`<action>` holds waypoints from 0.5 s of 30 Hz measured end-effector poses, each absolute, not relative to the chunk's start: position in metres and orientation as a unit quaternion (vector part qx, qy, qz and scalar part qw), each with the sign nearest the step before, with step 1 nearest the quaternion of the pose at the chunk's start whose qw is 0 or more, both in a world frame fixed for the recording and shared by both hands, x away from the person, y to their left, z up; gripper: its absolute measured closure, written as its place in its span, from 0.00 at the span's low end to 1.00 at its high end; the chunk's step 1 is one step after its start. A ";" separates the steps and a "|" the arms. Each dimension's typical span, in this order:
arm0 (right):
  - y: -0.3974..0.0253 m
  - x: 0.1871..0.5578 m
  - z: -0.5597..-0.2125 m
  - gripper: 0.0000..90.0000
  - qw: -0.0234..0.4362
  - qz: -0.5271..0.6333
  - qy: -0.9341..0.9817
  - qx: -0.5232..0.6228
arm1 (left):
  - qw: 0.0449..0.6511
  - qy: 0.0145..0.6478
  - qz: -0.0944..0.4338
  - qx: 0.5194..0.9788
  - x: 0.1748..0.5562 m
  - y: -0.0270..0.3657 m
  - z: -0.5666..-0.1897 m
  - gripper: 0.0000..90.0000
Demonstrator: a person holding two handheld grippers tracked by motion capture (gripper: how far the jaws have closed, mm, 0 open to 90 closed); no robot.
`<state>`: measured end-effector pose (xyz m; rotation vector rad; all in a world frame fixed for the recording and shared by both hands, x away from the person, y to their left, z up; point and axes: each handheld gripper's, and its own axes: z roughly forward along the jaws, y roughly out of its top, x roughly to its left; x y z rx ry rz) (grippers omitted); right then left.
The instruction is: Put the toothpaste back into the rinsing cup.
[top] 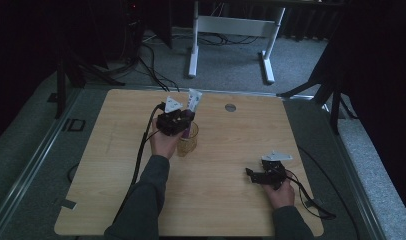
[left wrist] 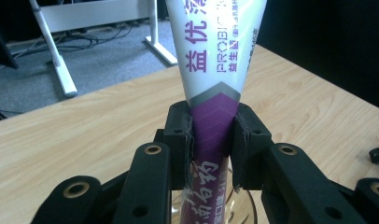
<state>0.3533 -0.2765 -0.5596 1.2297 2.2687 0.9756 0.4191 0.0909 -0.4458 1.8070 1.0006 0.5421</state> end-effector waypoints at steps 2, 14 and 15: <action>-0.276 0.353 -0.560 0.22 0.190 0.347 0.807 0.437 | 0.477 0.413 0.220 0.744 0.419 0.091 -0.449 0.78; -0.276 0.353 -0.560 0.22 0.190 0.347 0.807 0.437 | 0.449 0.417 0.205 0.763 0.415 0.089 -0.468 0.78; -0.276 0.353 -0.560 0.22 0.190 0.347 0.807 0.437 | 0.445 0.417 0.205 0.765 0.415 0.089 -0.470 0.78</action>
